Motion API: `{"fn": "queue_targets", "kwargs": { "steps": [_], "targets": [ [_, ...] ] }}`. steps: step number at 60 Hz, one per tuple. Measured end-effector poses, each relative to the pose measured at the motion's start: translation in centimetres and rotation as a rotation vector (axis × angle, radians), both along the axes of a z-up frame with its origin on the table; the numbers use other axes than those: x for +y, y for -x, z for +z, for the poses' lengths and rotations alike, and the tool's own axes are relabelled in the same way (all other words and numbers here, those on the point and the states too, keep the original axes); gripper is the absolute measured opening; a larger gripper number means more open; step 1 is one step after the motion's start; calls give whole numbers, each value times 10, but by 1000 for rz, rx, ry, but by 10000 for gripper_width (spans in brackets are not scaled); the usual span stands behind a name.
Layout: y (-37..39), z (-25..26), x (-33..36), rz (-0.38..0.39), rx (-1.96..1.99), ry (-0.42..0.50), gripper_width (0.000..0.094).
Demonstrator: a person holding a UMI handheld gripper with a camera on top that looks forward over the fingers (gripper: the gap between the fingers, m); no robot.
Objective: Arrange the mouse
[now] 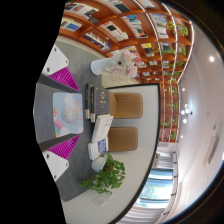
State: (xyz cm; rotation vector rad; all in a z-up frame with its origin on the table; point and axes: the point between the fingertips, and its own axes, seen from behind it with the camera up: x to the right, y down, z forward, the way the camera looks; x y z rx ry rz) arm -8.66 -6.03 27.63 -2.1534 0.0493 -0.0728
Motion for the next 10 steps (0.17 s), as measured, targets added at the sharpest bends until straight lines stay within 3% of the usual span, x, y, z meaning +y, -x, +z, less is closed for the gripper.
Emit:
{"fn": "queue_targets", "kwargs": {
  "steps": [10],
  "targets": [
    [4,-8,-13,-4,-13,16,816]
  ]
}}
